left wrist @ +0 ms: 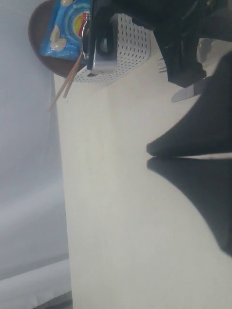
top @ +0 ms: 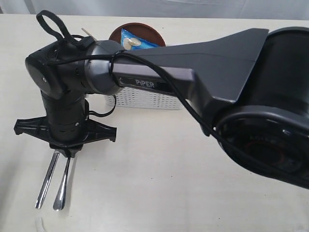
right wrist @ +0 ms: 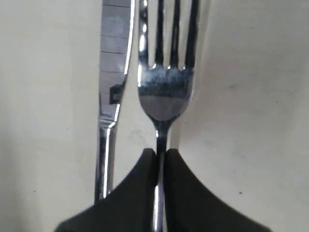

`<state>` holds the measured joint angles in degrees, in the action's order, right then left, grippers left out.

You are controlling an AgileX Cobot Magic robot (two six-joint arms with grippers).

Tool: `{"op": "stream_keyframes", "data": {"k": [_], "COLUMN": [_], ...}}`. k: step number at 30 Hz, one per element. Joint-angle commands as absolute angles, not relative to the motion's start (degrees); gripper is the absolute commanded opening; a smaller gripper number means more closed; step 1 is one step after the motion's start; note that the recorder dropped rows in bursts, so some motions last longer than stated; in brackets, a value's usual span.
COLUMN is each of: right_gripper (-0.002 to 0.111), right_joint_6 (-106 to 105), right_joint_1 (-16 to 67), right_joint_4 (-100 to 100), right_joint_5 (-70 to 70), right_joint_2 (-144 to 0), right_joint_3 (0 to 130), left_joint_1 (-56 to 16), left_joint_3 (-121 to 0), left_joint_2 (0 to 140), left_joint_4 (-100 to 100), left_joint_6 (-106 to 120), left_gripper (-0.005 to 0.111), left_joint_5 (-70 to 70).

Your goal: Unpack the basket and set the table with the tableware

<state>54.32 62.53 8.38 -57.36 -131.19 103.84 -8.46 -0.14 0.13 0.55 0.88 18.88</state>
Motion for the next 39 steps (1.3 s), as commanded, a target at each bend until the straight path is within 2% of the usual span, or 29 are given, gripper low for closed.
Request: {"op": "stream_keyframes", "data": {"k": [1, 39], "right_gripper": [0.000, 0.000], "right_joint_6": [54.4, 57.1], "right_joint_1": [62.5, 64.1], "right_joint_4": [7.0, 8.5], "right_joint_5": [-59.6, -55.2], "right_joint_2": [-131.1, -132.9], "right_joint_3": [103.9, 103.9], "left_joint_1": [-8.8, -8.8], "left_joint_3": [0.0, 0.0], "left_joint_2": [0.0, 0.0], "left_joint_4": [0.4, 0.4], "left_joint_6": [0.6, 0.6], "left_gripper": [0.000, 0.000], "left_joint_5": [18.4, 18.4]}}
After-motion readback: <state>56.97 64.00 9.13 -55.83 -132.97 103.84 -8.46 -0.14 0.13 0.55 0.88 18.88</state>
